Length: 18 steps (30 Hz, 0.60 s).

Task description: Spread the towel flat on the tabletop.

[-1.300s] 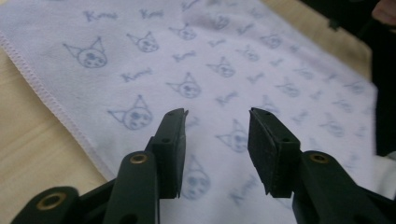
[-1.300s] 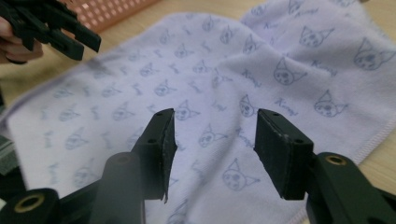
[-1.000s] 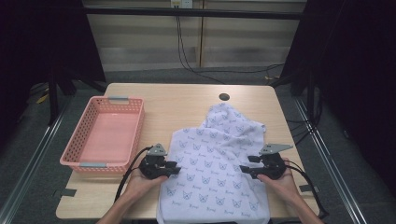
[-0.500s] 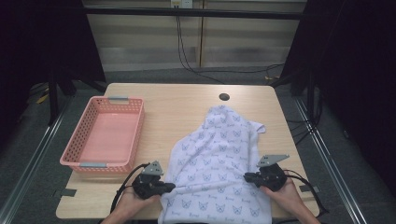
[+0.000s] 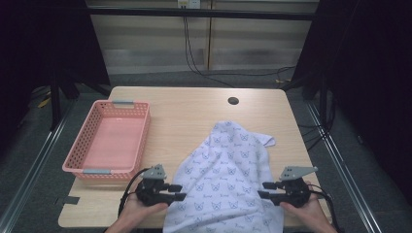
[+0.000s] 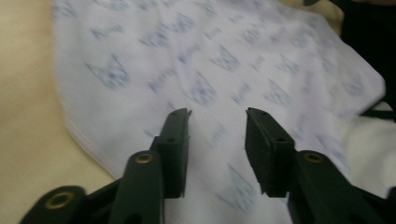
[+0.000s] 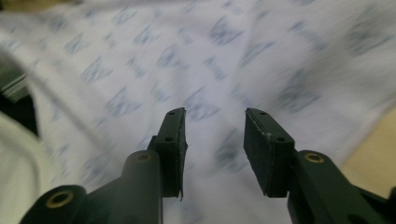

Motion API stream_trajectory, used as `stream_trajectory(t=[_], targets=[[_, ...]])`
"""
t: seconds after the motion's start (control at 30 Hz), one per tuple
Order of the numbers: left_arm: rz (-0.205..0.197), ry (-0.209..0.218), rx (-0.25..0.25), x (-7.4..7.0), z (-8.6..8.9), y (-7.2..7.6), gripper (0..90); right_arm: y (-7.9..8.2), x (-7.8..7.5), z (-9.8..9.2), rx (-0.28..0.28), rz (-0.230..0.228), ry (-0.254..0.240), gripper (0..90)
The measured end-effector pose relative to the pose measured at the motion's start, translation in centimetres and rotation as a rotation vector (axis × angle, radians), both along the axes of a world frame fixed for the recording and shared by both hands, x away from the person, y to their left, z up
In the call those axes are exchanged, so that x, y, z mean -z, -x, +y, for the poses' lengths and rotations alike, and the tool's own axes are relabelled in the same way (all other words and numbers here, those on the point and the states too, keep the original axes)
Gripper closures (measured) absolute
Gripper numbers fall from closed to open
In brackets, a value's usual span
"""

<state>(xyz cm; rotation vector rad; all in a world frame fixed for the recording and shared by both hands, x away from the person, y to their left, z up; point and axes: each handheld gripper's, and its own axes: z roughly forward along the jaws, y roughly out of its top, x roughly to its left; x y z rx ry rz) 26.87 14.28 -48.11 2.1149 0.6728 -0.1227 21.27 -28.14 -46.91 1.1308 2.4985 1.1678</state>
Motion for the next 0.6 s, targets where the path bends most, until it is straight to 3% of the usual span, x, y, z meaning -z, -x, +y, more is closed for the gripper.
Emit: stream_trajectory(t=[0.07,0.1,0.13,0.17,0.23,0.3,0.37,0.43,0.53,0.6], targets=[[0.011,0.004,-0.063,0.3,-0.8,-1.8,53.4,-1.1,-0.3,-0.4,0.048,-0.031,-0.009,51.9],[0.007,-0.003,-0.068,0.4,-1.2,-2.7,53.4,-1.7,-0.4,-0.6,0.065,-0.049,-0.019,51.7],[-0.028,-0.032,-0.084,0.4,-1.7,-3.6,53.0,-2.4,-0.6,-0.7,0.066,-0.069,-0.015,49.6],[-0.032,-0.028,-0.100,0.5,-2.1,-4.3,52.1,-3.3,-0.8,-0.8,0.088,-0.086,-0.006,46.8],[-0.024,-0.006,-0.131,0.6,-2.4,-5.3,51.5,-4.7,-1.1,-1.0,0.107,-0.088,-0.016,46.3],[-0.058,-0.030,-0.163,0.6,-2.8,-6.4,51.2,-6.3,-1.2,-1.2,0.135,-0.111,-0.019,43.6],[-0.040,-0.015,-0.186,0.4,-2.9,-7.1,50.2,-8.0,-0.9,-1.3,0.166,-0.128,0.008,43.0],[-0.041,-0.023,-0.207,0.7,-3.2,-8.0,49.6,-9.4,-0.4,-1.3,0.183,-0.113,0.009,41.4],[-0.042,-0.086,-0.219,1.7,-3.9,-8.8,49.1,-11.3,0.8,-1.3,0.209,-0.093,0.037,39.5],[-0.030,-0.098,-0.201,2.2,-4.1,-9.1,52.6,-12.2,1.3,-1.2,0.228,-0.072,0.044,37.4]])
